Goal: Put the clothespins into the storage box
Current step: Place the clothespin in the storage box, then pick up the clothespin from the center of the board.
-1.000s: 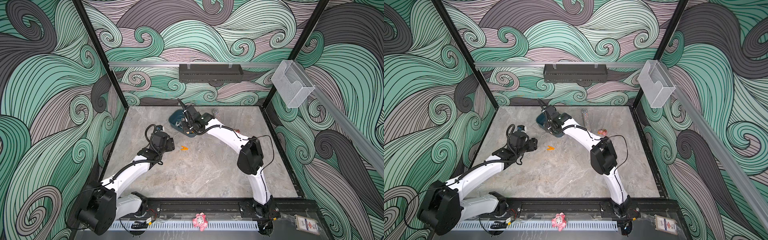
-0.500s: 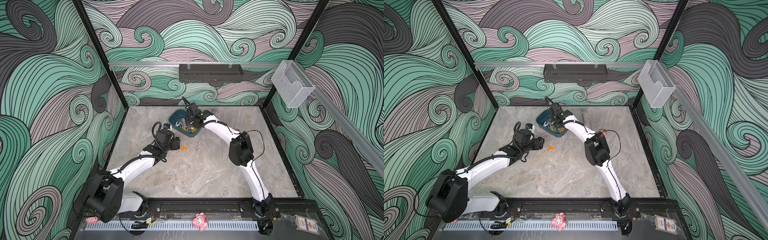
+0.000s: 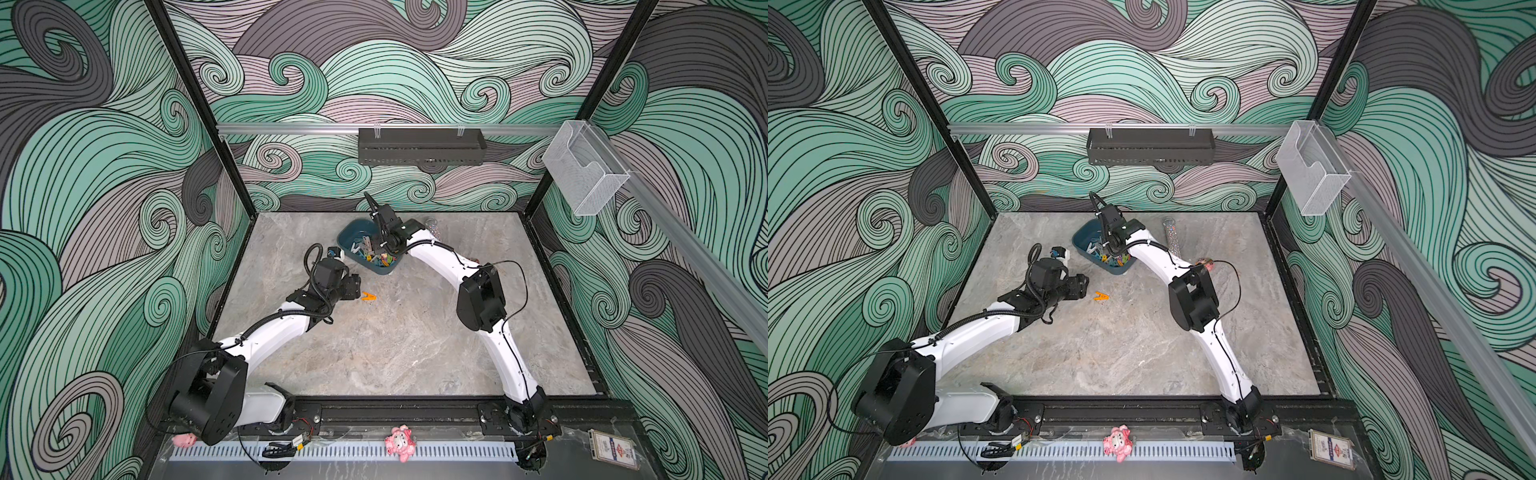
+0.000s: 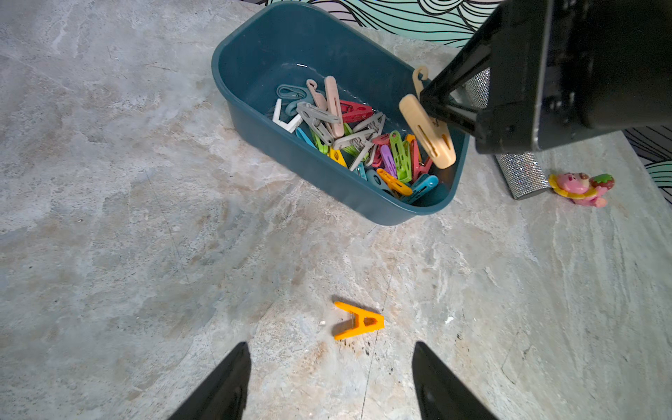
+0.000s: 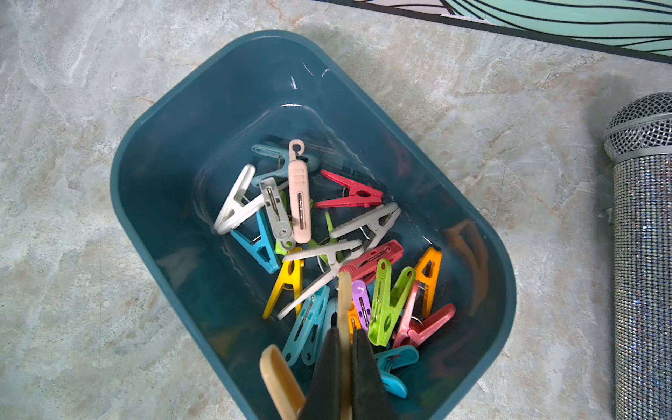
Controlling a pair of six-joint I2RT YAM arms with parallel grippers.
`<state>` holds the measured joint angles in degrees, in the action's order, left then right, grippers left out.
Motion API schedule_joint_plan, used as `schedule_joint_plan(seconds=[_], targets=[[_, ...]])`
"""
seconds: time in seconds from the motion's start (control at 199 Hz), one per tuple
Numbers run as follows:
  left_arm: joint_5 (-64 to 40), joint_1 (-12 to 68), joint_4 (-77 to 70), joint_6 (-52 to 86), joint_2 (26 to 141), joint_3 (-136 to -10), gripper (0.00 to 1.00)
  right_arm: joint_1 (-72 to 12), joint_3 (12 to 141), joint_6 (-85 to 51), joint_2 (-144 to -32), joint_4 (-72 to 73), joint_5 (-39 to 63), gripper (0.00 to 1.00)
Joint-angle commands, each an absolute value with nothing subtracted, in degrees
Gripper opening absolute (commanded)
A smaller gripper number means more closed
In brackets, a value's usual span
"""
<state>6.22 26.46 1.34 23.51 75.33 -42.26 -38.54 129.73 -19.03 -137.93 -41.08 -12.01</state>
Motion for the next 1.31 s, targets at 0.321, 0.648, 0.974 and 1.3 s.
schedule_joint_plan(seconds=[0.321,0.648,0.974,1.3], targets=[[7.1,26.9,2.1,23.3,75.7,-43.1,0.72,-38.0,129.3,-18.6,-138.5,-41.8,-14.1,0.22],[10.5,26.9,4.4,24.6,74.1,-42.8,0.72,-40.6,123.6,-18.0,-132.6,-42.3,-13.8,0.31],[19.9,26.8,12.8,25.9,64.2,-37.5,0.71,-48.1,102.6,-15.8,-121.1,-39.0,-7.7,0.30],[19.4,26.7,16.1,30.9,57.7,-30.6,0.72,-50.3,102.9,-11.5,-126.2,-39.2,-5.2,0.35]])
